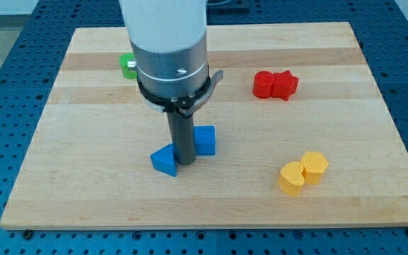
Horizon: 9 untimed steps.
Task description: Push the blue cube towards the center of the board
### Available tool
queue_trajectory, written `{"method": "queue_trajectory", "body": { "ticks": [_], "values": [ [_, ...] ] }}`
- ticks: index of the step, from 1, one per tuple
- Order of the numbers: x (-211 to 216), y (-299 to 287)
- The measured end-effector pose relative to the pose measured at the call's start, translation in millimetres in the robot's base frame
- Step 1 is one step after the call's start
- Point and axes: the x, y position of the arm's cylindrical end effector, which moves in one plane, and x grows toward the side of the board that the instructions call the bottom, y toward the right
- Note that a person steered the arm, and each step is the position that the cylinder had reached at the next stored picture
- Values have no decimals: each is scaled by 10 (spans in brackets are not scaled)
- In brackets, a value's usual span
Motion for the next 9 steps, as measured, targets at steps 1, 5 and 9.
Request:
{"method": "queue_trajectory", "body": {
  "ticks": [1, 5, 9],
  "values": [
    [-28, 287],
    [-654, 558],
    [-1114, 469]
  ]
}}
